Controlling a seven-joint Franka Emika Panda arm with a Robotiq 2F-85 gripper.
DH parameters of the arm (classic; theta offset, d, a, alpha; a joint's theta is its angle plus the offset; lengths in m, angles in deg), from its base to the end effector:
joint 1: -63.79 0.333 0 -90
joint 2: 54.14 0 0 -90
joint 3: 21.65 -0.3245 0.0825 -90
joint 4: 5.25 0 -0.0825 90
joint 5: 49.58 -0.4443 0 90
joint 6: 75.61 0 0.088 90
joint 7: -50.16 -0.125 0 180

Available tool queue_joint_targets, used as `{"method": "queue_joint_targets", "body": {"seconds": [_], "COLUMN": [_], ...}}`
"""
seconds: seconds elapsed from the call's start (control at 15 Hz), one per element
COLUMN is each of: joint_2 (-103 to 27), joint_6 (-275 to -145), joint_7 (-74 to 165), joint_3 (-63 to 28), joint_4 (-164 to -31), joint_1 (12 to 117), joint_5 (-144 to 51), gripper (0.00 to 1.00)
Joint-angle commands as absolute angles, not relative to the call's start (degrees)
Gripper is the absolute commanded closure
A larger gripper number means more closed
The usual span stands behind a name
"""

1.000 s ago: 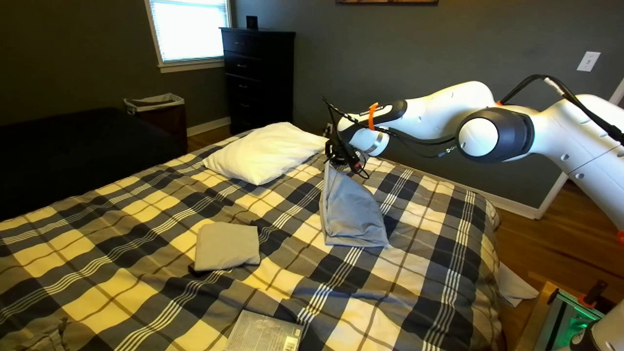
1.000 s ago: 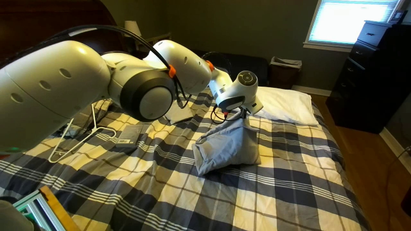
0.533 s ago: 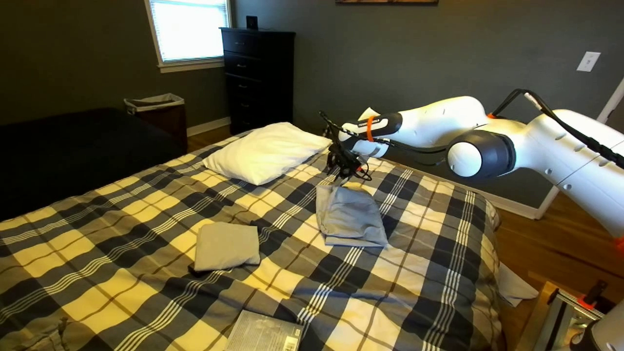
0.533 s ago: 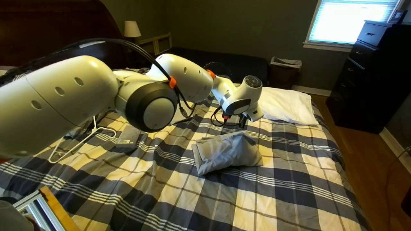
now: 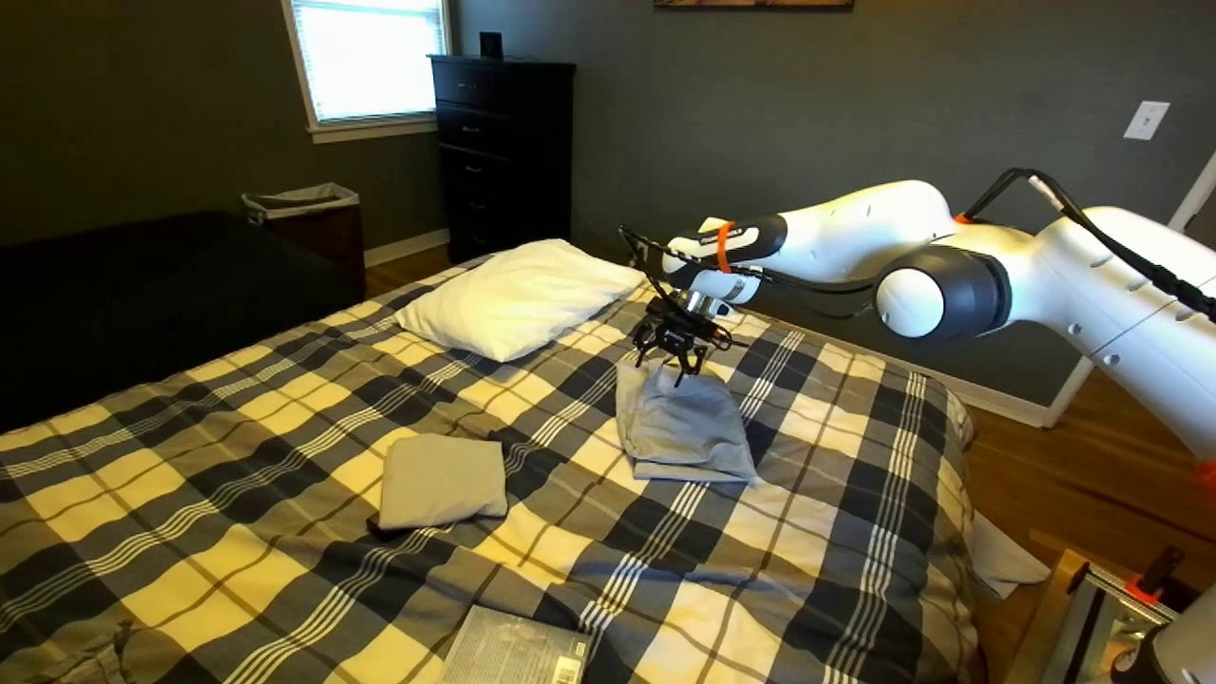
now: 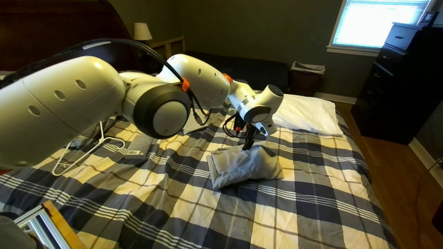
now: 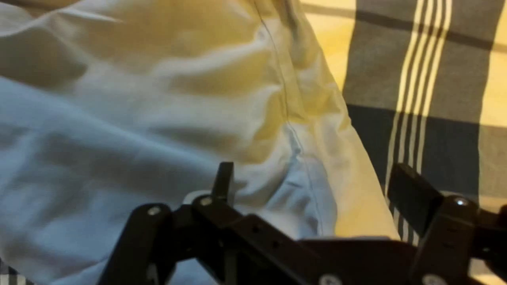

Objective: Fold the cloth on the right

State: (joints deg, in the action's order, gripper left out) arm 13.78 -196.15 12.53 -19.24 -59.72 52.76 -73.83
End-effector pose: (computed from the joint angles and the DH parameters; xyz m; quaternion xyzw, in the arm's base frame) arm 0.8233 -0.1574 0.0865 -0.8445 0.5109 0.0488 0.1531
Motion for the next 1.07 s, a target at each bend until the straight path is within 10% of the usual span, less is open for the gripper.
{"method": "queue_joint_targets", "body": {"seconds": [0.0, 1.0], "joint_2": [6.4, -5.9], "joint_6": [-193.1, -199.0], "joint_7": [20.0, 27.4], "joint_3": [-20.6, -17.7], "joint_4": [-72.8, -94.7], "joint_1": [54.0, 55.7], "joint_5": [-72.9, -71.3], "gripper": [0.0, 0.0]}}
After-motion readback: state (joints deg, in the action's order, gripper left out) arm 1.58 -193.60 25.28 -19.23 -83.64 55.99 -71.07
